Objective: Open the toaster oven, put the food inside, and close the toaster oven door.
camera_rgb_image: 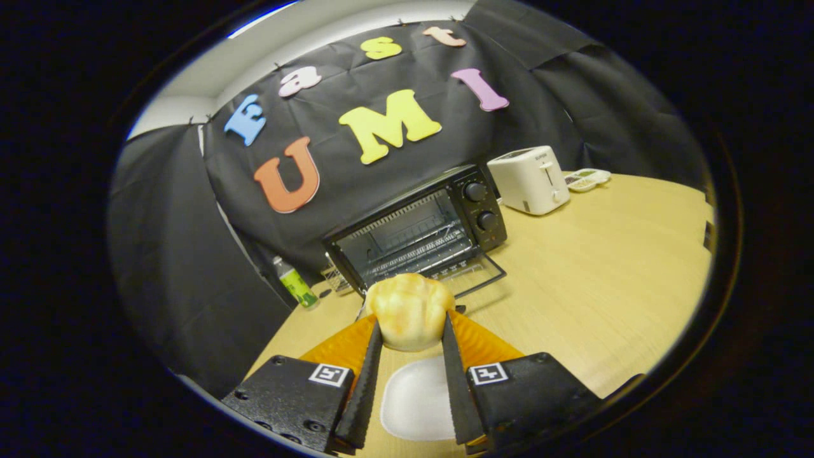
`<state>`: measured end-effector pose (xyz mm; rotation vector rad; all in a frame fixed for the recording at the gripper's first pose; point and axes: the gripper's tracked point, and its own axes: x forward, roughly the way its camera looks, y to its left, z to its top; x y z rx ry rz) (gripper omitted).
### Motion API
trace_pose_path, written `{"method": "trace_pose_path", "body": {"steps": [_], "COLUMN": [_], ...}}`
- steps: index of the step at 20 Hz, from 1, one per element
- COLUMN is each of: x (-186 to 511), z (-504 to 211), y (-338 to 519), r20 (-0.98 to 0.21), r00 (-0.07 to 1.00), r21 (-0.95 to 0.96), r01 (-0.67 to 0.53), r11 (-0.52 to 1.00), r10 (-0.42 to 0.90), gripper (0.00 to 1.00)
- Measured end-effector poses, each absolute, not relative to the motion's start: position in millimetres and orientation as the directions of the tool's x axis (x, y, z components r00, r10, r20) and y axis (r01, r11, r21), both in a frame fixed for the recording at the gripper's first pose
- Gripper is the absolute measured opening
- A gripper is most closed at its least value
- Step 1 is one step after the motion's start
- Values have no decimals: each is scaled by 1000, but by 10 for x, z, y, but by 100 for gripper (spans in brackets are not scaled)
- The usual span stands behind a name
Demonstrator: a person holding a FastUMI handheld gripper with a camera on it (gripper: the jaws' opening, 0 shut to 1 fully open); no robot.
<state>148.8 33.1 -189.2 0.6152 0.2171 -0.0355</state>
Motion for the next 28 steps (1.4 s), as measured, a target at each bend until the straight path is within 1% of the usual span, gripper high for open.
{"method": "trace_pose_path", "body": {"steps": [3,6,10,14,18,24,28], "x": [1891,2247,2751,3180,3555,3959,4070], "z": [-1694,-1643,-1749,-1855,-1912,-1963,-2047], "y": [329,264,284,180,208,221,253], "r20": [-191,-183,-224,-255,-265,-291,-299], "r00": [981,982,973,963,956,939,931], "r21": [625,639,699,696,606,549,520], "r01": [117,158,197,247,266,319,343], "r11": [772,753,688,675,749,773,782], "r10": [7,-51,-51,-88,-125,-181,-210], "gripper": [55,55,55,55,55,55,67]}}
